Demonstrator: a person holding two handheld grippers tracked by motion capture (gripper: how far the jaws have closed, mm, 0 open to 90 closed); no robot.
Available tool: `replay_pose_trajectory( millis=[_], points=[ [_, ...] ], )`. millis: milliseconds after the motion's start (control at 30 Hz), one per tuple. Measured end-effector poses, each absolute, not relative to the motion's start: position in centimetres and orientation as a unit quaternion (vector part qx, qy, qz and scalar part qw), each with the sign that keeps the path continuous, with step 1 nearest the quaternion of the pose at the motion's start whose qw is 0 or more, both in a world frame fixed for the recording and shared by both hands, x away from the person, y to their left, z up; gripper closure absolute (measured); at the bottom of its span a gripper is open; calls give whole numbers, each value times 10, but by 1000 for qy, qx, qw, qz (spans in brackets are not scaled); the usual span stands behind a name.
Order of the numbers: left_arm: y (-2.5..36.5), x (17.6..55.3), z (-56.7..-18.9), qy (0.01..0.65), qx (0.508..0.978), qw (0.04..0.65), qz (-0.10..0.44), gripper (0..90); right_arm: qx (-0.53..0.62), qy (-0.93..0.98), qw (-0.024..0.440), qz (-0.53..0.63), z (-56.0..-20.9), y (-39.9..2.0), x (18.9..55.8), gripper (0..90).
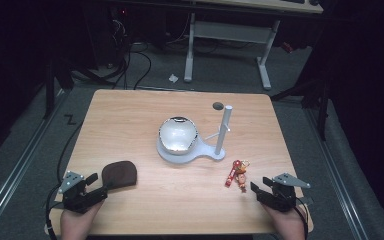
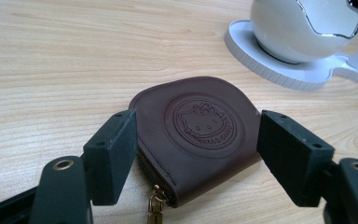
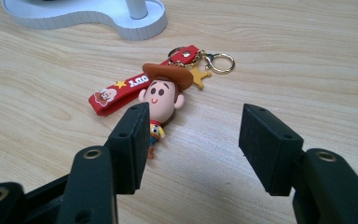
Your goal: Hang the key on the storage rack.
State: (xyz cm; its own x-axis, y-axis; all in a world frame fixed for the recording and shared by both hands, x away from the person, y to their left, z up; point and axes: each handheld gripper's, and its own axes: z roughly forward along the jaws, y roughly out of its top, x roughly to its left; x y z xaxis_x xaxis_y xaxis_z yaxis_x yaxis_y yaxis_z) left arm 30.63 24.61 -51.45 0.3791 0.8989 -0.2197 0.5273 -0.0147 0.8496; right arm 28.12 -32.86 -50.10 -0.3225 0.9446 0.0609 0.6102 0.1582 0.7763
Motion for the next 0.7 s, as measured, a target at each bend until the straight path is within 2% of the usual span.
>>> replay_pose_trajectory(
  millis=[100, 233, 500, 700],
  points=[
    [245, 308, -514, 509, 697, 456, 218, 296, 533, 727, 230, 367, -501, -329, 280, 456],
    [245, 312, -518, 492, 716, 445, 216, 363, 530, 732, 228, 362, -503, -327, 281, 464],
    [235, 307, -516, 469, 734, 424, 250, 366, 528, 735, 231, 357, -505, -323, 283, 482],
    [236, 305, -517, 470, 731, 423, 256, 359, 541, 729, 226, 354, -506, -324, 284, 561]
  ],
)
